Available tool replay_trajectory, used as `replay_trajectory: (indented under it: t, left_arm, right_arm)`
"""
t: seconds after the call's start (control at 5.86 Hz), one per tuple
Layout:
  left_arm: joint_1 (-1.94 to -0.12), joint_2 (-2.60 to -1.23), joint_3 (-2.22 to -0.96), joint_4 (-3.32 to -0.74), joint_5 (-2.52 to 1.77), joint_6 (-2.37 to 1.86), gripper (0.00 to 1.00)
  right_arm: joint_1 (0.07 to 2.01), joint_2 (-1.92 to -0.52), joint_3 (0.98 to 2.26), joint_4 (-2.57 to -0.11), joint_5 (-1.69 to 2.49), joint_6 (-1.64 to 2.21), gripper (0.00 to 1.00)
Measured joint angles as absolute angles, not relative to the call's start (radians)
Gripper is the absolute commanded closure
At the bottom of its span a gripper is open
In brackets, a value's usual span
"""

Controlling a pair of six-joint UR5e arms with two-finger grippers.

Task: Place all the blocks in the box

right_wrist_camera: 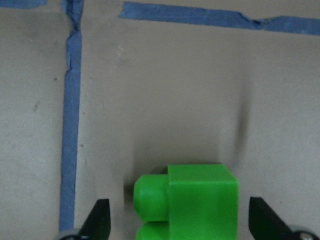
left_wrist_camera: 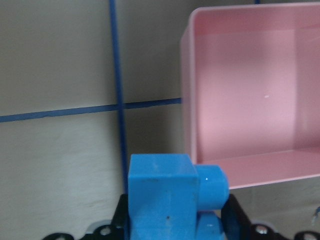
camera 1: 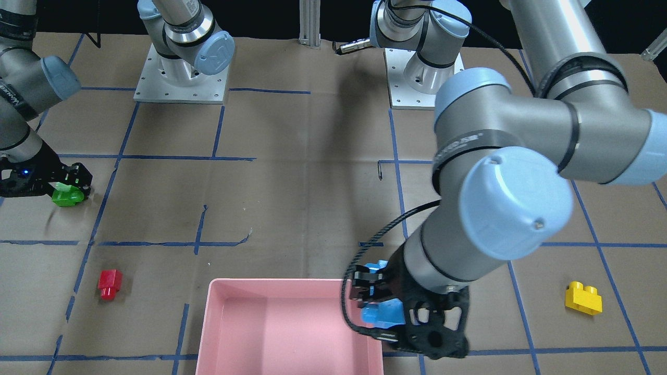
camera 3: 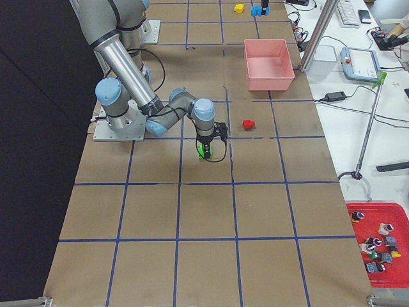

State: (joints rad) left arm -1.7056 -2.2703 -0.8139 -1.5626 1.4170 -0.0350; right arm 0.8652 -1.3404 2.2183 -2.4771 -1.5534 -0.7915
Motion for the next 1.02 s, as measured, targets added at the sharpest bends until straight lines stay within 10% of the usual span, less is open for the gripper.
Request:
replay_trajectory:
  t: [0.17,0.34,0.51,1.02]
  left_arm:
    - [-1.74,-2.342,-0.772,-1.516,1.414,-0.069,0.77]
    - [-1.756,-2.414,-0.761,-1.442,1.417,-0.083,0.69]
    - [-1.771,-2.472,-0.761,-1.381,1.422,-0.094,0.02]
    - [-1.786,-2.464,-0.773,-1.369,1.431,-0.109,0.01]
  right_arm:
    - [0.865,-1.343,2.218,-2.474,-1.556,-0.808,0.92]
    - [0.865,-1.348,2.216,-2.472,-1.556,-0.834,0.94]
    - [0.865,-1.356,2.208,-2.471,-1.556,-0.848,0.94]
    - [0.89,-1.447,2.062,-2.28,-1.553,-0.856,0.94]
